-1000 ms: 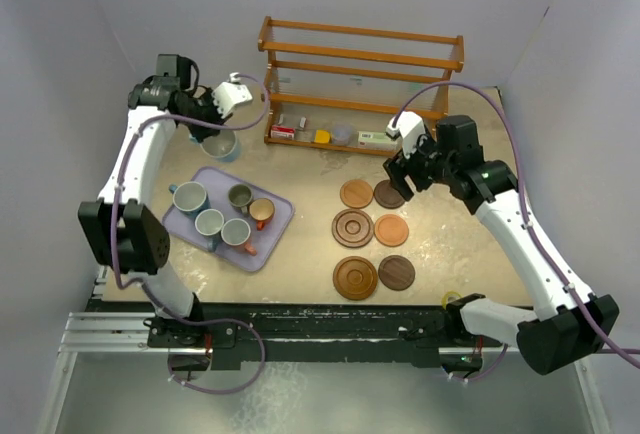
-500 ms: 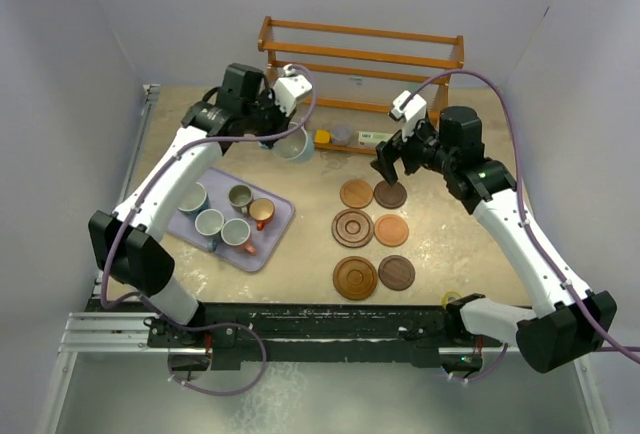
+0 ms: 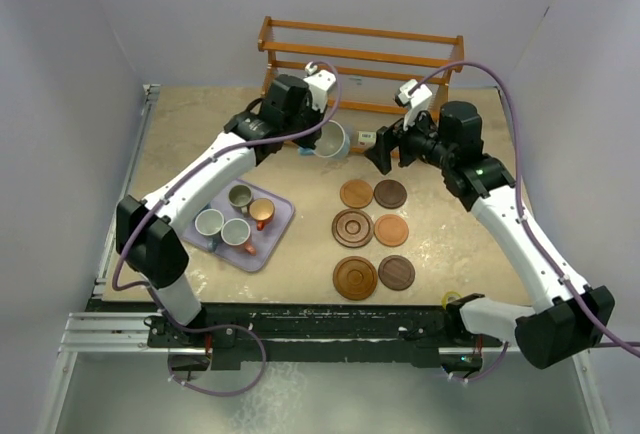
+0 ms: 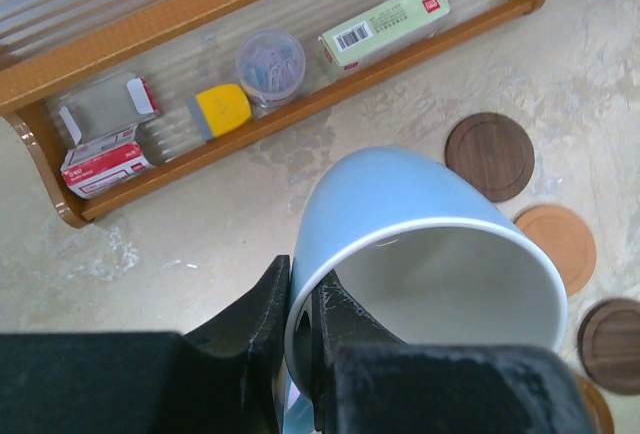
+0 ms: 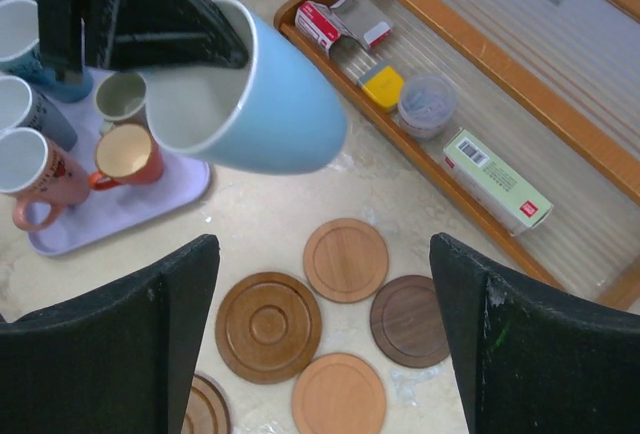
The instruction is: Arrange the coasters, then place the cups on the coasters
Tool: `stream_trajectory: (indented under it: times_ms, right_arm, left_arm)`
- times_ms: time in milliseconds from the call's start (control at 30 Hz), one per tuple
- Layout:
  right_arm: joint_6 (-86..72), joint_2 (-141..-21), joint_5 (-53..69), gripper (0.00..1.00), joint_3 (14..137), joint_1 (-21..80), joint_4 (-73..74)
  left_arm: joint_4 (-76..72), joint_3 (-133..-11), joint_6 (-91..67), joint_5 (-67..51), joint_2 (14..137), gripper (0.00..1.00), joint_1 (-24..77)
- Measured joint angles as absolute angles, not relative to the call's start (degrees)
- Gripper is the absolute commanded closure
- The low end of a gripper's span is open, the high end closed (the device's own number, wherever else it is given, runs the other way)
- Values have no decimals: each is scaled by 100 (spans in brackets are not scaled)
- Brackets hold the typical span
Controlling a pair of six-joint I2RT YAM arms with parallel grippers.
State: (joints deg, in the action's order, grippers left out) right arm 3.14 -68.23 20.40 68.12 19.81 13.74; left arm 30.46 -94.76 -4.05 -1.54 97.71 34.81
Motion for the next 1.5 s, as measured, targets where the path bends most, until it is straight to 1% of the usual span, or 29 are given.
stream_trajectory:
  times_ms: [267,367,567,700,967,1200,1333,1433,1467,1500]
  right_arm:
    - [-344,-7172,1896,19,6814,2021,1068]
    - [-484,-7288,1651,23,6840,2086,1094]
    - [-617,-7465,757,33,7015,2346,1210]
    - [-687,-7706,386,37,7244,2375,1350]
    - [-777,-8143,-40,44,7391,2445,1575]
    - [-845,-8335,-257,54,7467,2550,1732]
    - [-860,-8440,-331,66,7526,2576,1732]
    - [-893,-8503,-375,82,7533,2598,1726]
    - [-886,-8514,-384,90,7533,2598,1728]
    - [-888,-8532,-434,93,7533,2598,1741]
  left_arm:
    - [2816,-9638,-1457,829,10197,97,4066]
    - [2814,-9673,-1793,930,10370,97,4187]
    - [2895,-9828,-2349,1197,10628,97,4285]
    - [2963,-9990,-2648,1542,10728,97,4405]
    - [3201,-10193,-3100,1955,10822,97,4665]
    - [3374,-10361,-3253,2115,10923,97,4698]
    - [3400,-10405,-3262,2145,10965,97,4703]
    - [3415,-10405,-3262,2143,10986,97,4707]
    - [3437,-10405,-3260,2143,10989,97,4716]
    - [3435,-10405,-3269,2143,10989,97,4731]
